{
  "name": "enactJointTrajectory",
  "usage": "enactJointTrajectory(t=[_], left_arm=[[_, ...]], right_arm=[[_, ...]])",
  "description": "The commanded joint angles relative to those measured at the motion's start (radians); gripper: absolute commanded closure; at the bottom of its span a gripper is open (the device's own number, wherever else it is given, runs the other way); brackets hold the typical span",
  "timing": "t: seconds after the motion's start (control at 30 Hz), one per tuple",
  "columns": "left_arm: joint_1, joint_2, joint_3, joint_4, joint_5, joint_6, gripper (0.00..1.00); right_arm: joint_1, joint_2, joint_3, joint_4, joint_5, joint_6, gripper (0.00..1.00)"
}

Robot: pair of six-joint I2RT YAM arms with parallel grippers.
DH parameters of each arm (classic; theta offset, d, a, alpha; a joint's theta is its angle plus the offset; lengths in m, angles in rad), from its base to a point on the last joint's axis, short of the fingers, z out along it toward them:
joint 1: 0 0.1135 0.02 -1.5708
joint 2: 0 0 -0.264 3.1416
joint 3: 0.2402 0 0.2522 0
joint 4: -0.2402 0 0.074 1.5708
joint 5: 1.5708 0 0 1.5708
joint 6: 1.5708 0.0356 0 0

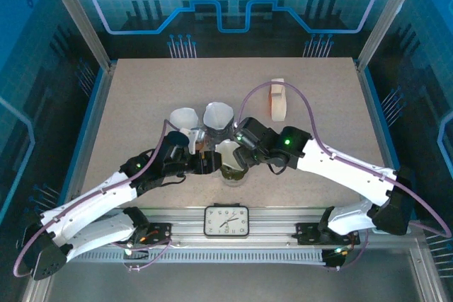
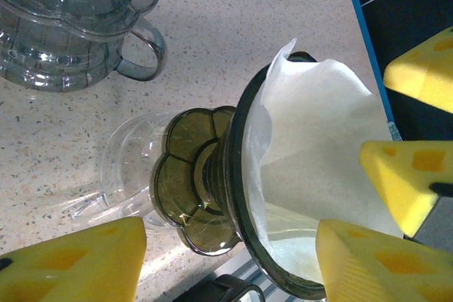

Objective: Place the coffee filter in the dripper

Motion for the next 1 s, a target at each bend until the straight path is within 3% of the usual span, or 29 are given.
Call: enactJointTrajectory(t=[0.0, 0.33, 0.47, 0.57, 0.97], left_arm=[[0.008, 0.000, 0.020, -0.005, 0.030, -0.017, 0.33], [0.009, 0.030, 0.036, 0.005, 0.058, -0.027, 0.30], [0.009, 0.038, 0.036, 0.007, 0.071, -0.026, 0.35], [0.008, 0.044, 0.037, 0.001, 0.080, -0.016, 0.43], [0.009, 0.043, 0.031, -0.021, 0.063, -0.009, 0.41]], right_arm=[[0.023, -0.017, -0.026, 0.024, -0.011, -0.001, 0.35], [0.065, -0.023, -0.044, 0.027, 0.024, -0.012, 0.34], [0.068, -0.021, -0.042, 0.023, 0.039, -0.008, 0.33], [0.045, -0.037, -0.033, 0.029, 0.043, 0.008, 0.32], [-0.066, 0.008, 0.042, 0.024, -0.057, 0.020, 0.30]])
